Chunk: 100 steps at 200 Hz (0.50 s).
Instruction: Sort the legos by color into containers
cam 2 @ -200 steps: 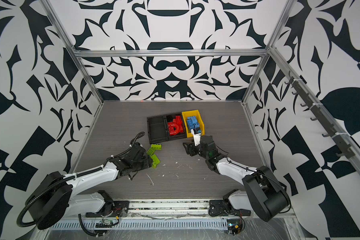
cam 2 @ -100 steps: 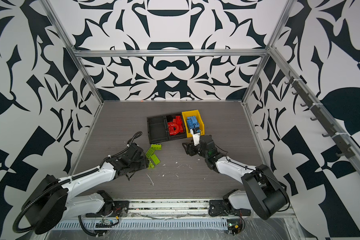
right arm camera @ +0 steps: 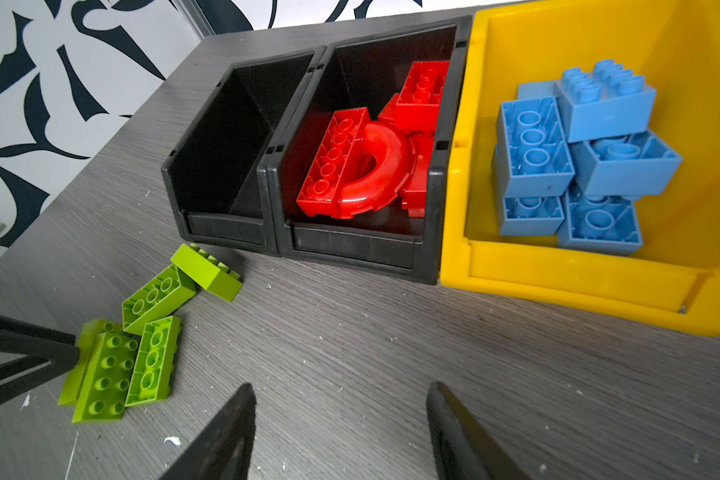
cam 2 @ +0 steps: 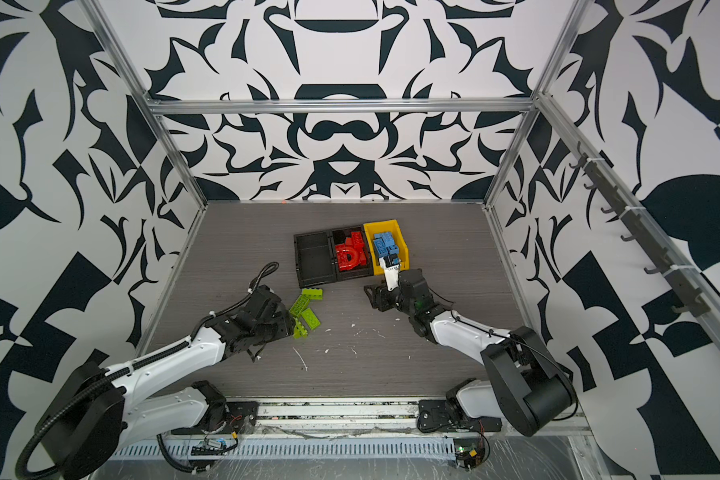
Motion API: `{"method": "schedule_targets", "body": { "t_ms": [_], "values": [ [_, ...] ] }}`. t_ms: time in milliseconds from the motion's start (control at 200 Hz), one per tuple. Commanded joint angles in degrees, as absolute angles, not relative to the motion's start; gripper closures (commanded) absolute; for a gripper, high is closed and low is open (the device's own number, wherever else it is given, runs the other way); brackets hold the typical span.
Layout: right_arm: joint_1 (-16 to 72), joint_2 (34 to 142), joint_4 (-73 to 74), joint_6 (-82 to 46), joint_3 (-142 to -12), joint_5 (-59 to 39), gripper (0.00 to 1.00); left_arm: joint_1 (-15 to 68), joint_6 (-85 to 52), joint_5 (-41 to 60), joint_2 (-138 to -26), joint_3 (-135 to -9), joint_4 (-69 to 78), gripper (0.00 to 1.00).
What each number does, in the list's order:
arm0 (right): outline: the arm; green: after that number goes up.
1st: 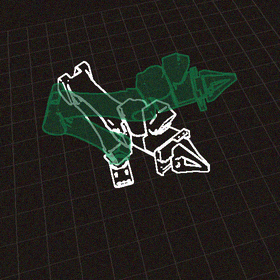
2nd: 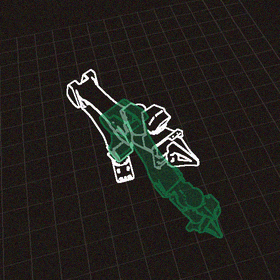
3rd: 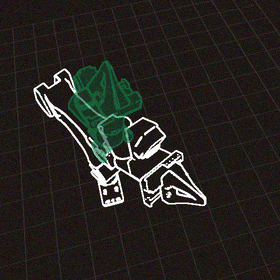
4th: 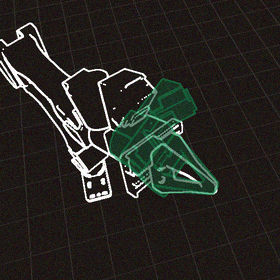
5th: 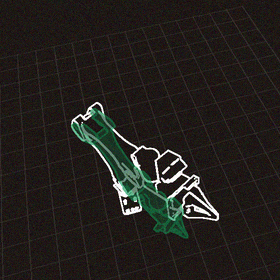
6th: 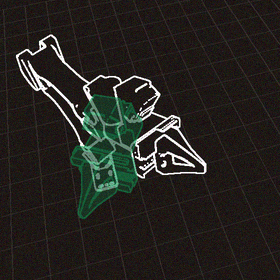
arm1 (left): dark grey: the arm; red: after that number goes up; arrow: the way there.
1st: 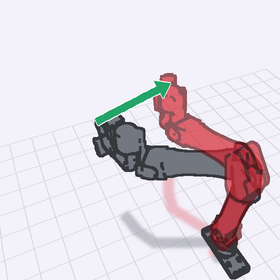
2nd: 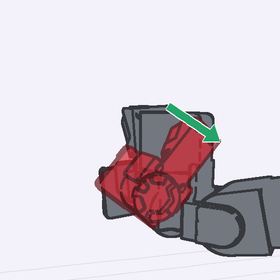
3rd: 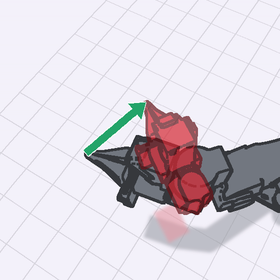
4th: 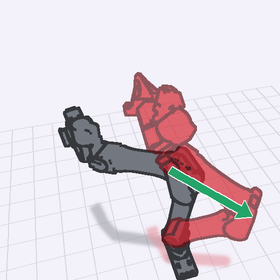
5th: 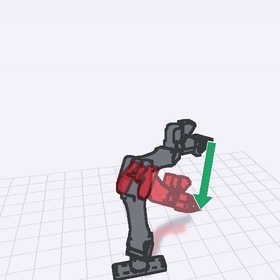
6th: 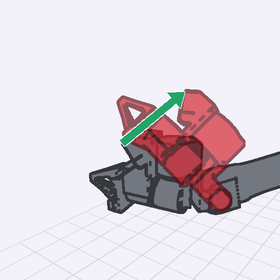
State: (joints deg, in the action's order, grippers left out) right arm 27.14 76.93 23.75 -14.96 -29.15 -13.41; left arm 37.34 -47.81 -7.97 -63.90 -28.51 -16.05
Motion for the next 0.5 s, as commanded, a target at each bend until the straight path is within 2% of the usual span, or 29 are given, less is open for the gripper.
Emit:
{"method": "schedule_targets", "body": {
  "t_ms": [0, 495],
  "values": [
    [27.33, 77.24, 24.17, -15.03, -31.29, -14.32, 0.32, 37.09, -47.75, -5.80, -62.14, -27.60, -14.43, 0.39],
    [27.34, 77.69, 23.64, -15.03, -31.77, -14.40, 0.32, 37.10, -46.94, -4.03, -69.96, -29.97, -16.97, 0.46]
  ]
}}
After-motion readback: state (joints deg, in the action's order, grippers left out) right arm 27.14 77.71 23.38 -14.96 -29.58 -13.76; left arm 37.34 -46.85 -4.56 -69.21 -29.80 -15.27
